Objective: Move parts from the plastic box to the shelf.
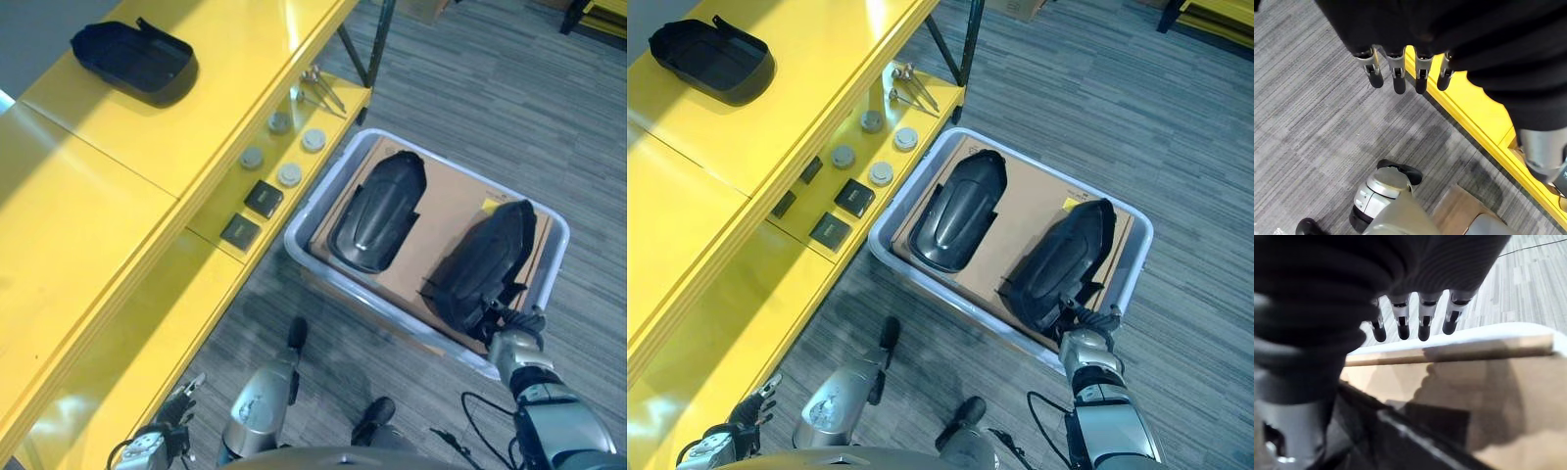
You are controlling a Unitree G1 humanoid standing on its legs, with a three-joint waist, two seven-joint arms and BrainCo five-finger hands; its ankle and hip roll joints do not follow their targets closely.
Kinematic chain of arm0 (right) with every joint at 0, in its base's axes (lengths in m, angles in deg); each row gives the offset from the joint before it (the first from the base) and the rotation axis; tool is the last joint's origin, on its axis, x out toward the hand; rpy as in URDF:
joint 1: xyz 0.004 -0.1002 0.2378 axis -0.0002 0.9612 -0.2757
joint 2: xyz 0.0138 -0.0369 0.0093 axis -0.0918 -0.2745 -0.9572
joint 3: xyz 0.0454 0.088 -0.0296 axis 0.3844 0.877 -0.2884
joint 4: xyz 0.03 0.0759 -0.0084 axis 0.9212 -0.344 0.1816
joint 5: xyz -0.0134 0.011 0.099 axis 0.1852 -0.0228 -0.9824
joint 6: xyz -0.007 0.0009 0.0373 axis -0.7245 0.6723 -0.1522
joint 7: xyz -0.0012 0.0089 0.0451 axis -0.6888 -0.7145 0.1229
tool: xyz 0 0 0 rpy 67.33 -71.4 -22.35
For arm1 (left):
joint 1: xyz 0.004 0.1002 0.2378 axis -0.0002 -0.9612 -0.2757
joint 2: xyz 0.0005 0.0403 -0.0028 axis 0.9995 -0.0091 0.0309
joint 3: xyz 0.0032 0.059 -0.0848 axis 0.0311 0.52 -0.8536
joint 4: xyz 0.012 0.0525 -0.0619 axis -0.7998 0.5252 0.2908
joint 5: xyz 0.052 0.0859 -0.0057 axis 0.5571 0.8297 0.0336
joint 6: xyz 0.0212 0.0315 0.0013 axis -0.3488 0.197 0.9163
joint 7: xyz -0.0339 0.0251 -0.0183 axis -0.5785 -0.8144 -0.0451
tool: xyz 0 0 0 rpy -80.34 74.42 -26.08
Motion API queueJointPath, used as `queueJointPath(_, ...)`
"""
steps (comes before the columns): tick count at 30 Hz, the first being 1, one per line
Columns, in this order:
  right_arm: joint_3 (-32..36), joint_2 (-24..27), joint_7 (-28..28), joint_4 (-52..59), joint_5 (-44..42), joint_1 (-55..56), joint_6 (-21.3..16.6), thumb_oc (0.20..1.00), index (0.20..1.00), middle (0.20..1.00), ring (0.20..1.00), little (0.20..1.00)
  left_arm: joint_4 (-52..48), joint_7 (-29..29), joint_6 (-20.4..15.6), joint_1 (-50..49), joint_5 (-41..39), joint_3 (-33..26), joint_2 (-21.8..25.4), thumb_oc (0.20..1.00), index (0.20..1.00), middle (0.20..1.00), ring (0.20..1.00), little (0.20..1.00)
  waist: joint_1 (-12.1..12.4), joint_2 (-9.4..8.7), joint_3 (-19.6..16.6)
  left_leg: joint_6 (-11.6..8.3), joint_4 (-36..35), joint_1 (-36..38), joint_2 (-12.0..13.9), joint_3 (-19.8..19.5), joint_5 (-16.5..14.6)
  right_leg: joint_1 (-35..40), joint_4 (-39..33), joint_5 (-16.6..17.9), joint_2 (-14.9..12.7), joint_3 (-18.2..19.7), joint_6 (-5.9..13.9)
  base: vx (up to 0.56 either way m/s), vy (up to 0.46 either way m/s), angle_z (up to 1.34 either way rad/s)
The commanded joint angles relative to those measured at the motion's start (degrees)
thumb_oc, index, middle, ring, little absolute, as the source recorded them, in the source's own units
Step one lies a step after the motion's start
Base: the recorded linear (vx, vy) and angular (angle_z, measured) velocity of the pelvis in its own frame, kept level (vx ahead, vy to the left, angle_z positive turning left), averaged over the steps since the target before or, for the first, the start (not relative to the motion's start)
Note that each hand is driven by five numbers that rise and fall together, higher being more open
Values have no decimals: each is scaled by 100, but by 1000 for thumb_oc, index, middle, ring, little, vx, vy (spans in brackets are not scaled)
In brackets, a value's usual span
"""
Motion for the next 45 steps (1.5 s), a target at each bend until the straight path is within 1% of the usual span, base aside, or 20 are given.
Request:
queueJointPath(1,-273,180,263,-124,160,265,95,504,504,504,504,504,-12,39,-24,40,-166,147,130,1000,1000,1000,1000,1000,29,109,108,-153,520,-82,220,-212,-814,-446,-7,406,-80,199,52,-39,-22,0)
queueJointPath(2,-306,144,284,-161,129,282,69,200,200,200,200,200,-24,38,-21,58,-138,147,129,1000,1000,1000,1000,1000,25,108,126,-152,515,-90,222,-206,-811,-460,-10,414,-76,205,54,0,0,0)
queueJointPath(4,-330,116,299,-184,102,277,40,200,200,200,200,200,-33,31,-18,85,-154,173,145,1000,1000,1000,1000,1000,21,105,143,-147,517,-104,224,-208,-808,-485,-2,421,-76,209,53,-27,-14,0)
queueJointPath(5,-355,62,333,-183,12,269,-82,200,200,200,200,200,-59,11,-12,147,-193,202,161,1000,1000,1000,1000,1000,5,99,184,-135,508,-113,225,-207,-814,-541,22,434,-80,223,62,-53,-28,1)
queueJointPath(14,-287,132,287,76,-115,255,-156,200,200,200,200,200,-160,39,-98,184,-236,261,182,1000,1000,1000,1000,1000,-76,73,192,-128,521,-78,233,-147,-839,-617,92,443,-73,290,68,-6,-3,0)
queueJointPath(17,-232,174,202,220,-296,268,-308,200,200,200,200,200,-365,247,-241,167,-315,271,213,1000,1000,1000,1000,1000,-113,60,168,-139,500,26,267,-103,-851,-556,98,447,-64,298,72,-13,-19,0)
queueJointPath(18,-188,195,148,312,-378,273,-372,200,200,200,200,200,-500,358,-290,162,-391,291,228,1000,1000,1000,1000,1000,-132,57,164,-105,489,-5,263,-67,-734,-567,58,554,-70,242,13,-45,-20,2)
queueJointPath(21,35,230,-150,967,-582,440,-669,200,200,200,200,200,-1493,636,-280,49,-637,355,366,1000,1000,1000,1000,1000,-202,11,73,-124,412,244,315,-9,-778,-369,0,555,-33,256,20,29,-47,5)
queueJointPath(23,235,276,-199,1486,-560,612,-775,200,200,200,200,200,-2265,826,-85,-27,-980,351,493,1000,1000,1000,1000,1000,-250,-22,8,-128,361,424,348,37,-819,-214,-59,559,-12,264,32,73,-45,-6)
queueJointPath(25,517,290,-121,2295,-276,852,-720,200,200,200,200,200,-3209,885,106,-68,-1138,300,645,1000,1000,1000,1000,1000,-328,-83,-133,-136,275,687,390,110,-871,16,-170,565,44,299,46,121,-54,-7)
queueJointPath(29,617,267,180,3547,187,1060,-417,200,200,200,200,200,-4400,1254,262,86,-1189,211,690,1000,1000,1000,1000,1000,-449,-159,-443,-149,155,1119,467,238,-941,363,-362,587,103,428,45,109,-36,-20)
queueJointPath(30,597,265,219,3638,245,1057,-385,200,200,200,200,200,-4485,1279,294,120,-1138,223,685,1000,1000,1000,1000,1000,-463,-161,-481,-153,144,1156,475,249,-941,391,-377,586,108,446,43,110,3,-25)
queueJointPath(31,485,246,310,3907,434,1035,-247,200,200,200,200,200,-4686,1306,445,278,-1127,291,641,1000,1000,1000,1000,1000,-519,-155,-598,-165,88,1286,503,284,-929,474,-416,584,125,504,33,67,14,-19)
queueJointPath(32,456,241,338,3956,446,1027,-228,200,200,200,200,200,-4715,1323,466,324,-1156,308,629,1000,1000,1000,1000,1000,-535,-156,-634,-164,69,1295,505,290,-906,475,-436,603,127,514,28,97,29,-20)
queueJointPath(33,349,227,396,4099,476,992,-139,200,200,200,200,200,-4866,1321,678,479,-1240,370,602,1000,1000,1000,1000,1000,-577,-143,-723,-171,25,1391,525,330,-893,543,-471,601,138,550,21,105,28,-32)
queueJointPath(34,152,157,441,4248,572,905,-31,200,200,200,200,200,-5029,1240,1097,764,-1373,506,523,1000,1000,1000,1000,1000,-650,-127,-833,-190,-30,1551,559,395,-900,660,-520,581,152,609,20,112,23,-34)
queueJointPath(36,-50,64,463,4333,499,795,44,200,200,200,200,200,-5090,1085,1464,1089,-1503,676,447,1000,1000,1000,1000,1000,-742,-127,-945,-193,-57,1631,572,446,-886,715,-582,602,161,671,12,65,5,-28)
queueJointPath(38,-247,-31,513,4344,639,657,149,200,200,200,200,200,-5075,1015,1705,1419,-1591,843,355,1000,1000,1000,1000,1000,-834,-128,-1008,-197,-59,1725,592,521,-901,783,-617,603,158,711,13,36,-2,-19)
queueJointPath(41,-753,-269,604,4262,792,347,396,200,200,200,200,200,-4908,697,2403,2134,-2146,1227,42,1000,1000,1000,1000,1000,-1038,-117,-1139,-202,-71,1861,636,701,-905,864,-689,619,158,792,14,25,6,-27)
queueJointPath(45,-1354,-544,725,3970,1021,-26,411,200,200,200,200,200,-4561,656,3051,2773,-2344,1711,-347,1000,1000,1000,1000,1000,-1228,-102,-1270,-214,-83,1957,678,894,-905,920,-802,661,154,882,25,10,1,-25)
